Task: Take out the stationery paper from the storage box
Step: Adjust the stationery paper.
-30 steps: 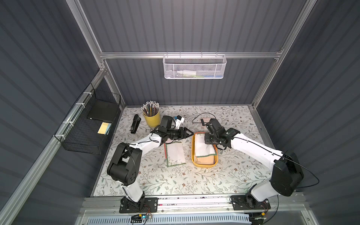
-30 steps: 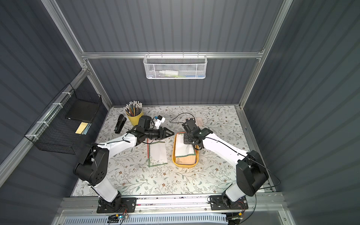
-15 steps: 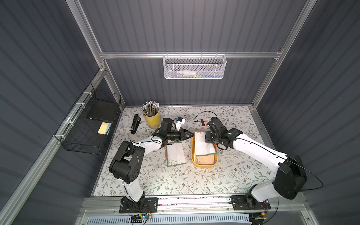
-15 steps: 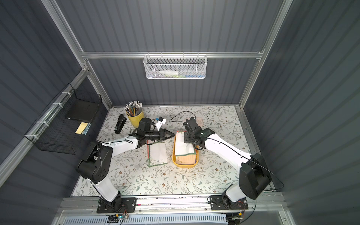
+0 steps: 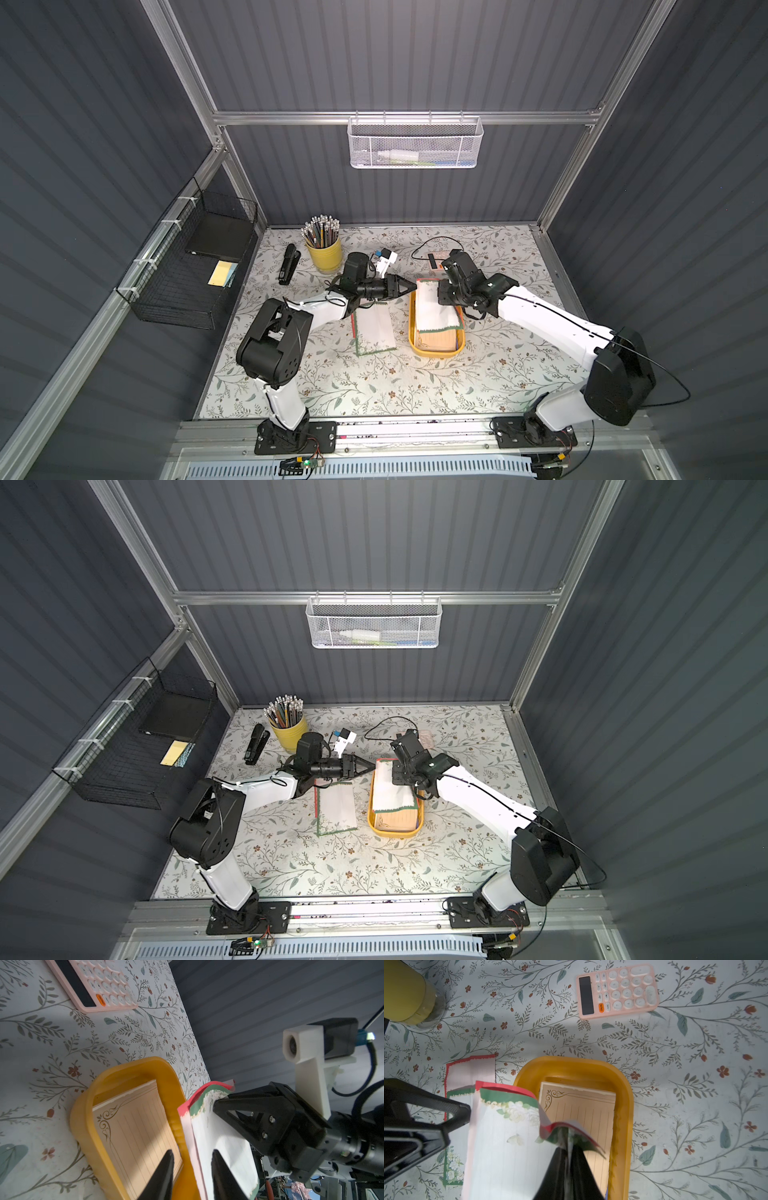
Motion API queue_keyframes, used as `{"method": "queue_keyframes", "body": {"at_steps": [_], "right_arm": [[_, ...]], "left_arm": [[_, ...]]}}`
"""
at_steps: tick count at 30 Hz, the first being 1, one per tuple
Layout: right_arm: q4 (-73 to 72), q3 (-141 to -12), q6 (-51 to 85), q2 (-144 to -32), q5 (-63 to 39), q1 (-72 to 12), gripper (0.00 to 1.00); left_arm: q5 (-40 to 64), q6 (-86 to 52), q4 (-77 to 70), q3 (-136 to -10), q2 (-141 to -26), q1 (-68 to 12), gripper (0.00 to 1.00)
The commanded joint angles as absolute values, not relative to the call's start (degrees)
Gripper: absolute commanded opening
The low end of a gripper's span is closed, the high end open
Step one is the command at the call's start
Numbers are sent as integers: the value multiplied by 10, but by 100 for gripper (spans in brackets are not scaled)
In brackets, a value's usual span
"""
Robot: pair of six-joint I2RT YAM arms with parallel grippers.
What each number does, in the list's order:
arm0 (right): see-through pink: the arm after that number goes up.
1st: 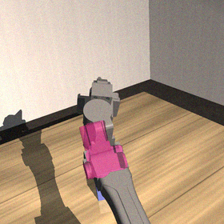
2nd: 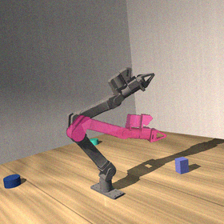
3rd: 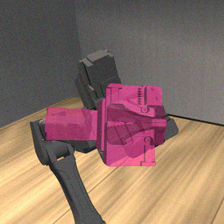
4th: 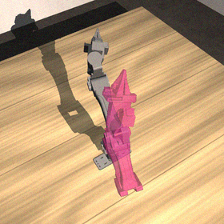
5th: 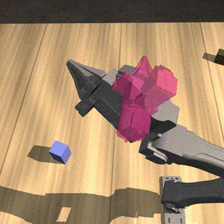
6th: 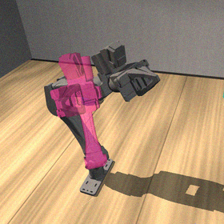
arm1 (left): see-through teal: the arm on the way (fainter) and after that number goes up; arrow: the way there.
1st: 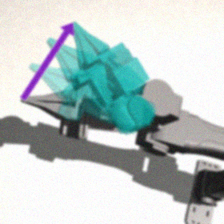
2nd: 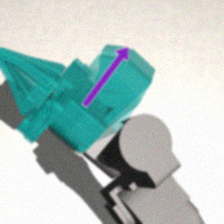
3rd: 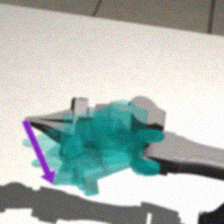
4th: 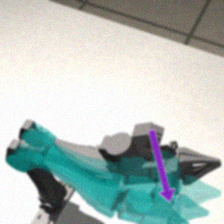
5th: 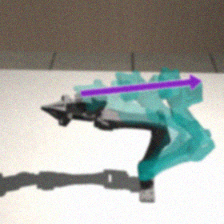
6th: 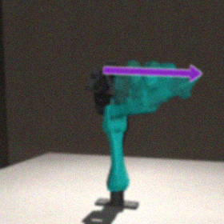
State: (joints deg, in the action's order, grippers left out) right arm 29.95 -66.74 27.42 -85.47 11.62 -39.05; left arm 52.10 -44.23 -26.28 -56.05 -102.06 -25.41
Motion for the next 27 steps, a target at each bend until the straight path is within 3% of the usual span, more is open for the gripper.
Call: {"method": "queue_keyframes", "body": {"at_steps": [1, 27], "right_arm": [[297, -678, 274, -849, 112, -392, 13], [299, -679, 271, -858, 109, -392, 13]], "left_arm": [[536, -450, -284, -553, -1034, -258, 33], [539, -463, -301, -559, -1047, -268, 24]]}}
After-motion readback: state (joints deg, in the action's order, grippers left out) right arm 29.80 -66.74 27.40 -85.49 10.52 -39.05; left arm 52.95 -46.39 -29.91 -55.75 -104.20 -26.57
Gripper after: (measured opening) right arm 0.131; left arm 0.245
